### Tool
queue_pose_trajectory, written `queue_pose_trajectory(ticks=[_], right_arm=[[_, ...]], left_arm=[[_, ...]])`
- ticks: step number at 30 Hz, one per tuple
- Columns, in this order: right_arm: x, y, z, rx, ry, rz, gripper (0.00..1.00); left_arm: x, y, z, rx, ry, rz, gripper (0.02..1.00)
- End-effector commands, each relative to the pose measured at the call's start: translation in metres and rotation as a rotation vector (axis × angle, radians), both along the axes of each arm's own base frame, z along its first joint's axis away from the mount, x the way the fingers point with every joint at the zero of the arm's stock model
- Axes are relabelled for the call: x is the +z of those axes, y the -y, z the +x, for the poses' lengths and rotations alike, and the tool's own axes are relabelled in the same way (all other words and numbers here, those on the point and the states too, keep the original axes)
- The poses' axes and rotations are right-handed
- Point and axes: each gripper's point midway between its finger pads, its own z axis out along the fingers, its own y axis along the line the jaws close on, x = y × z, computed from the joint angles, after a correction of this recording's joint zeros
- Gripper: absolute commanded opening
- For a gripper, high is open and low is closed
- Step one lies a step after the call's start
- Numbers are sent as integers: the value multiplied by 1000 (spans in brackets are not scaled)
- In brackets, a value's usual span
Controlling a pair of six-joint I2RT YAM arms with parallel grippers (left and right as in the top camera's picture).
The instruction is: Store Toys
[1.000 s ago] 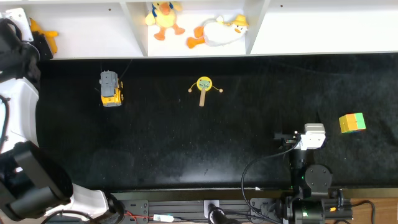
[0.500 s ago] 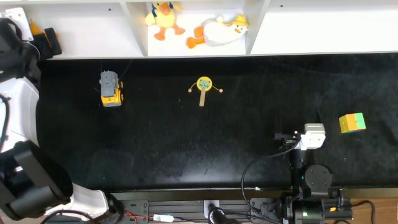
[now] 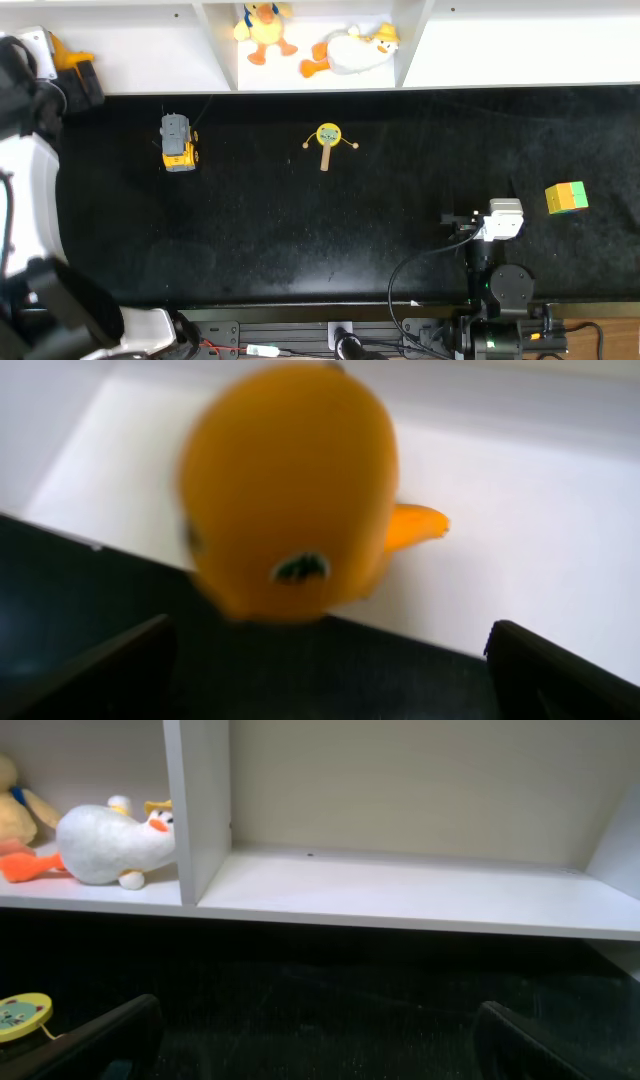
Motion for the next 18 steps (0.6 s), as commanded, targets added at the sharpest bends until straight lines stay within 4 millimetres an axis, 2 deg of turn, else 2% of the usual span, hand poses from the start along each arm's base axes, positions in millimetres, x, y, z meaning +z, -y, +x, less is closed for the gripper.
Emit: queue_pose_trajectory(ticks=[1, 4, 6, 8, 14, 18], right_arm=[[-4, 0, 0, 0, -2, 10, 996], [-4, 0, 0, 0, -2, 10, 996], [-4, 0, 0, 0, -2, 10, 996], [-4, 0, 0, 0, -2, 10, 996], [-4, 0, 0, 0, -2, 10, 996], [-4, 0, 0, 0, -2, 10, 996]], left_arm=[[4, 19, -36, 10, 26, -10, 998], [-19, 36, -66, 48, 34, -86, 998], [-39, 55, -85, 52, 23, -156, 998], [-56, 80, -94, 10, -5, -215, 998], [-89, 145, -86, -132, -128, -276, 998], [-106, 162, -74, -159, -152, -301, 998]])
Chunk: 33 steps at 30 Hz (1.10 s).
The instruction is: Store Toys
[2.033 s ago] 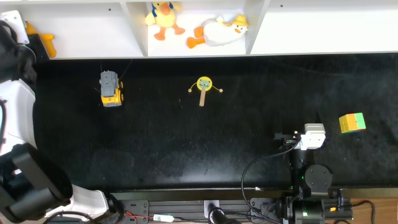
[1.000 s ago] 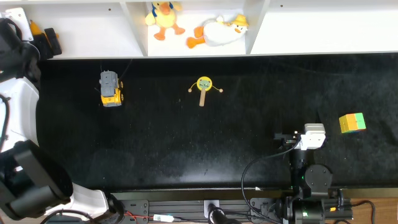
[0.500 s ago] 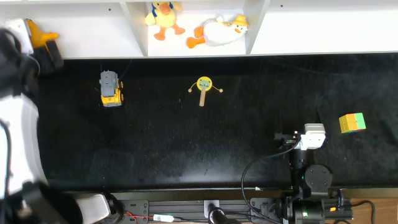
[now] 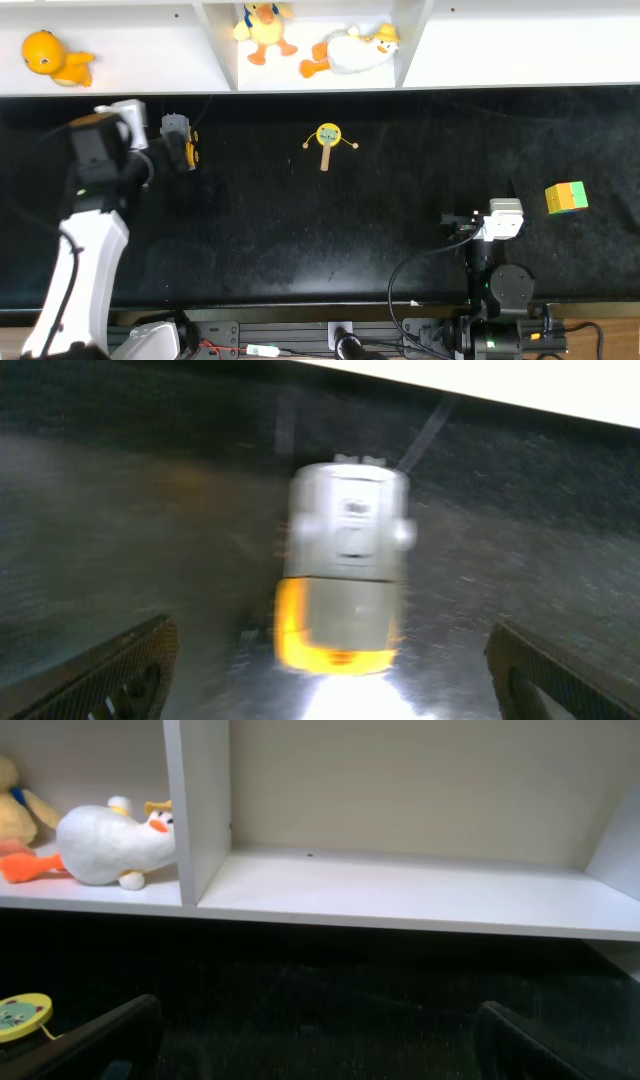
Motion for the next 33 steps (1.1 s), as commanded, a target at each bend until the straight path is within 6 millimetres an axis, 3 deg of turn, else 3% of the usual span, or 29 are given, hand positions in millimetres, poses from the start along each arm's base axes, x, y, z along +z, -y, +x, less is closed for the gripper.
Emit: queue_pose_trajectory(ticks=[1, 10, 14, 16, 23, 33], right_arm=[[-4, 0, 0, 1, -2, 10, 996], [-4, 0, 0, 1, -2, 10, 996], [-4, 0, 0, 1, -2, 10, 993], [-4, 0, 0, 1, -2, 10, 993], [-4, 0, 0, 1, -2, 10, 993], [-4, 0, 0, 1, -2, 10, 996]], left_arm=[[-18, 17, 11, -2, -28, -57, 1000], [-47, 17, 26, 5, -56, -66, 934], [-54, 17, 26, 4, -74, -69, 783], [-56, 17, 26, 4, -80, -70, 766], [-57, 17, 25, 4, -85, -69, 546], [-48, 14, 18, 16, -88, -54, 470]])
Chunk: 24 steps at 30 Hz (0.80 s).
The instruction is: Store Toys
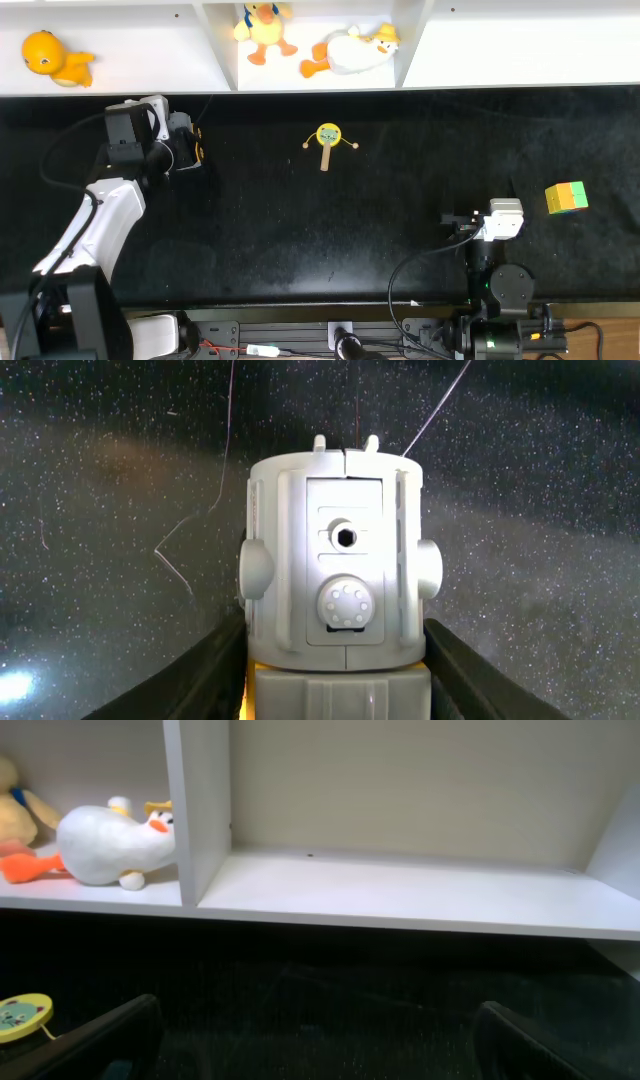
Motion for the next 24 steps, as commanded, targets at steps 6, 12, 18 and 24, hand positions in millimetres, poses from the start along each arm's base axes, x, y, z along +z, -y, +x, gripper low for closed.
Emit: queue_pose_trajectory(ticks=[6, 12, 18, 24], right_arm=[[-4, 0, 0, 0, -2, 8, 996], [-4, 0, 0, 0, -2, 8, 993], [-4, 0, 0, 0, -2, 8, 996], [-4, 0, 0, 0, -2, 8, 996]], left_arm=[[34, -3, -28, 15, 1, 36, 461], [65, 5, -32, -9, 74, 43, 452], [98, 21, -3, -85, 144, 67, 454], [123, 22, 37, -108, 175, 86, 452]])
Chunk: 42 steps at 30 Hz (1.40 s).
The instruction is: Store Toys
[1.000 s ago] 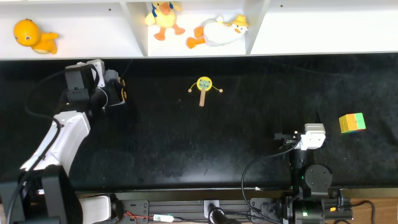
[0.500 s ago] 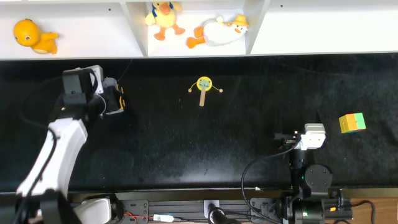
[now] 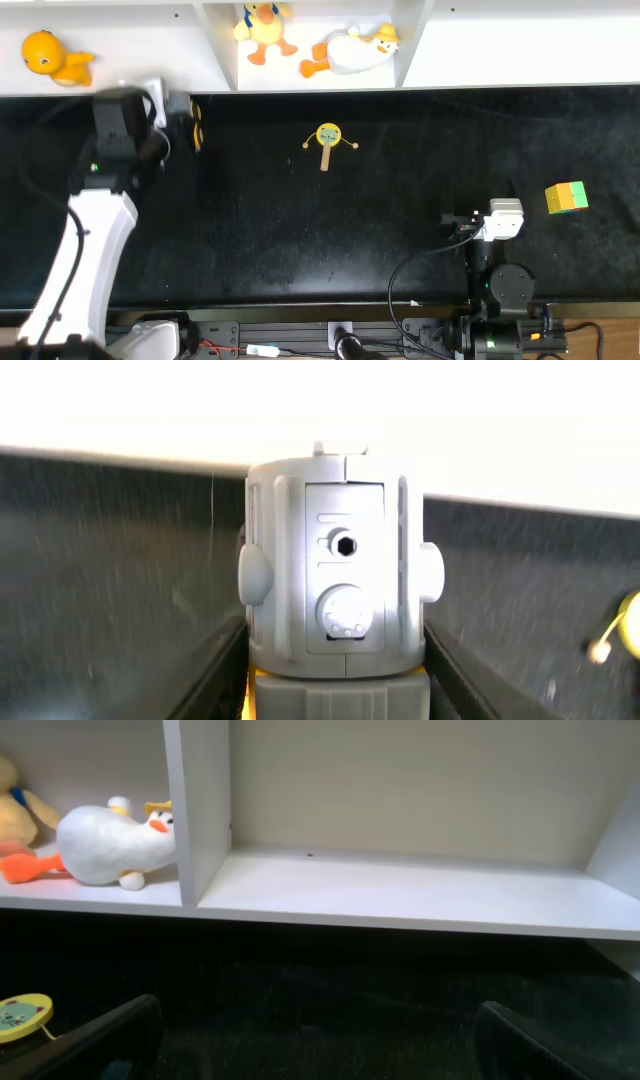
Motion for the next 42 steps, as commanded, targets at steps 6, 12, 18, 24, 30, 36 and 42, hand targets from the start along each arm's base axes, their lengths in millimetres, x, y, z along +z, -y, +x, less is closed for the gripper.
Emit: queue_pose_trajectory(ticks=[6, 12, 18, 24, 30, 36, 42], right_arm=[[-4, 0, 0, 0, -2, 9, 996], [-4, 0, 0, 0, -1, 8, 996], [-4, 0, 0, 0, -2, 9, 996], [-4, 0, 0, 0, -1, 9, 996], [-4, 0, 0, 0, -1, 9, 991], [-4, 0, 0, 0, -1, 9, 996], [-4, 0, 0, 0, -1, 8, 996]], left_arm=[[35, -3, 82, -31, 66, 49, 448], [21, -7, 117, -22, 68, 53, 428], [16, -10, 129, -13, 84, 62, 700], [18, -12, 116, -5, 47, 70, 998], [25, -19, 65, 29, 0, 108, 996], [11, -20, -25, 50, 68, 125, 996], [28, -21, -79, 62, 430, 185, 998]])
